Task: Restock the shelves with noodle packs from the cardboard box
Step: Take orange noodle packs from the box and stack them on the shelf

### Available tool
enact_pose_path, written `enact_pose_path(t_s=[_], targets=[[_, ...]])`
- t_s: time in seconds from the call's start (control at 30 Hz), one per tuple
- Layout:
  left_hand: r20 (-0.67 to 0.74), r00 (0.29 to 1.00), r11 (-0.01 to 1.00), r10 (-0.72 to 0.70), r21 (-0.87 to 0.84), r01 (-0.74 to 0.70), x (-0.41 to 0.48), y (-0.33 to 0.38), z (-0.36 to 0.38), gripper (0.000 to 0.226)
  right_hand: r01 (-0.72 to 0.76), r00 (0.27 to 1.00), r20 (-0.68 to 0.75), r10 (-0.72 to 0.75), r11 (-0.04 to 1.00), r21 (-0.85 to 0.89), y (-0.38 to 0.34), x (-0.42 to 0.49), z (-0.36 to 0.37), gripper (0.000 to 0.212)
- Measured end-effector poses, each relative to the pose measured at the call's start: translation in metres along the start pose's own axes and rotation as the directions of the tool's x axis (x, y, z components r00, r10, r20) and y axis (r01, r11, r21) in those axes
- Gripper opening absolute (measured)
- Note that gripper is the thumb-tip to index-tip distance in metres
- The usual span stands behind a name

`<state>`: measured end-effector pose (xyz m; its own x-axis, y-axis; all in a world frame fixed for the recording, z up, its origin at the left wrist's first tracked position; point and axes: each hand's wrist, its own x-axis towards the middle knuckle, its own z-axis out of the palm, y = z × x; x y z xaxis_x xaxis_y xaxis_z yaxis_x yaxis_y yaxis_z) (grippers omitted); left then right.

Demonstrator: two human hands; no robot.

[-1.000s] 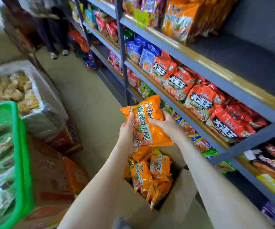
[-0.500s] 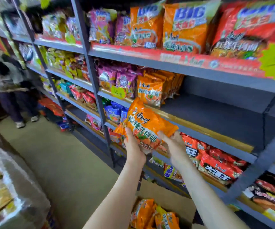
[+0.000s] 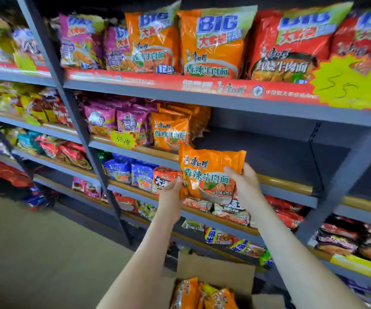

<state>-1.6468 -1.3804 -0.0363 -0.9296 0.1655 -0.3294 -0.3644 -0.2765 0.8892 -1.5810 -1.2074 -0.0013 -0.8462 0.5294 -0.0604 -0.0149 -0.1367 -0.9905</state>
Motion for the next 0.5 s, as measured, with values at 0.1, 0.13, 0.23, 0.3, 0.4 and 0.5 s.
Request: enact_pose_path(t_s=[0.1,0.13,0.23,0.3,0.4,0.5], targets=[[-0.014,1.000,0.988,0.028,0.154,-0.025,0.007,0.000,0.005,0.022,-0.009,1.000,0.019,0.009,1.000,0.012,-0.005,0.006,-0.001,0.023],[-0.045,0.998,0.977,0.048,0.212,-0.037,0.008,0.003,0.006,0.023,-0.003,1.000,0.022,0.003,1.000,0.001,-0.007,0.006,-0.001,0.022],[-0.178,0.973,0.963,0.145,0.253,-0.097,0.004,0.020,0.011,0.030,0.025,1.000,-0.008,-0.026,0.998,-0.053,-0.015,0.010,-0.005,0.017],[-0.162,0.942,0.919,0.294,0.318,-0.233,0.001,0.030,0.012,0.030,0.037,0.999,-0.015,-0.039,0.995,-0.090,-0.021,0.013,-0.011,0.014],[0.115,0.866,0.737,0.487,0.478,-0.478,-0.010,0.042,0.026,0.031,0.065,0.998,0.027,-0.063,0.994,-0.088,-0.029,0.012,-0.018,0.012],[0.291,0.837,0.729,0.464,0.411,-0.547,-0.019,0.044,0.048,0.082,0.109,0.991,0.086,-0.104,0.993,-0.046,-0.032,0.008,-0.017,0.017]])
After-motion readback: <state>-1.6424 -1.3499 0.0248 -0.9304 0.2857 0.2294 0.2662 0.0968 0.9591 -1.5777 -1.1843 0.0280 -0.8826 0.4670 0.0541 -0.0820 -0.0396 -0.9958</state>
